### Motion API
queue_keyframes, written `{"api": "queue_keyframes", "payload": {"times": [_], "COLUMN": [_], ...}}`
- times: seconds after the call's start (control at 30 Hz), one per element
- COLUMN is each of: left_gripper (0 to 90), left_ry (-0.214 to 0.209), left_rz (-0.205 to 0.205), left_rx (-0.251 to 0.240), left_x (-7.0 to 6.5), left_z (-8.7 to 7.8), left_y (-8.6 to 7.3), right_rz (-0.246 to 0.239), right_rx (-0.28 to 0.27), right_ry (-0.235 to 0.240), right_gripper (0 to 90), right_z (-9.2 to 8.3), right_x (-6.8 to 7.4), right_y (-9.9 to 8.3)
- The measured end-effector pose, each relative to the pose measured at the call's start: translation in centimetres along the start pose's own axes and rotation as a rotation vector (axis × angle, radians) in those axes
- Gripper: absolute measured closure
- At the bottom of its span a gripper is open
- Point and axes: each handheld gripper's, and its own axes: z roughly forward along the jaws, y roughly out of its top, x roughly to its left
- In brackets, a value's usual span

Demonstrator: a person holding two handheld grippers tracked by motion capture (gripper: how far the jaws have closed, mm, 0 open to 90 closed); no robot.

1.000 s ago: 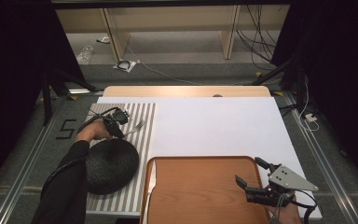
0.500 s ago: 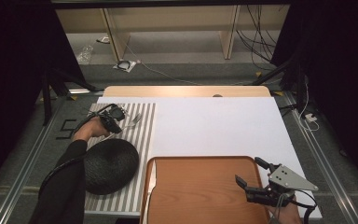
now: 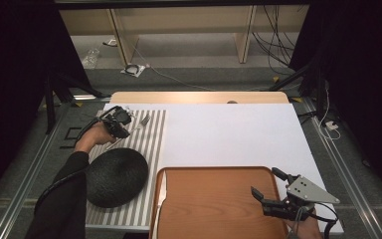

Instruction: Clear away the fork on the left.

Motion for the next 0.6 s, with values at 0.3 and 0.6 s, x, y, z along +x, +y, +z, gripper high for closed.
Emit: {"api": "queue_keyframes", "payload": {"times": [0.3,0.6], "left_gripper": [83.8,83.7], "left_ry": [-0.039,-0.072], "left_rz": [0.000,0.008], "left_rx": [-0.056,-0.125], "left_x": [-2.3,-5.1], "left_z": [-2.3,-4.3], "left_y": [0.4,0.2], "right_rz": [-0.004,-0.002], "right_rx": [0.002,0.007], "right_ry": [-0.003,-0.004], "right_gripper": [12.8,12.8], "right_z": [0.0,-0.1], "right_x": [-0.1,0.0], "right_y": [0.0,0.0]}}
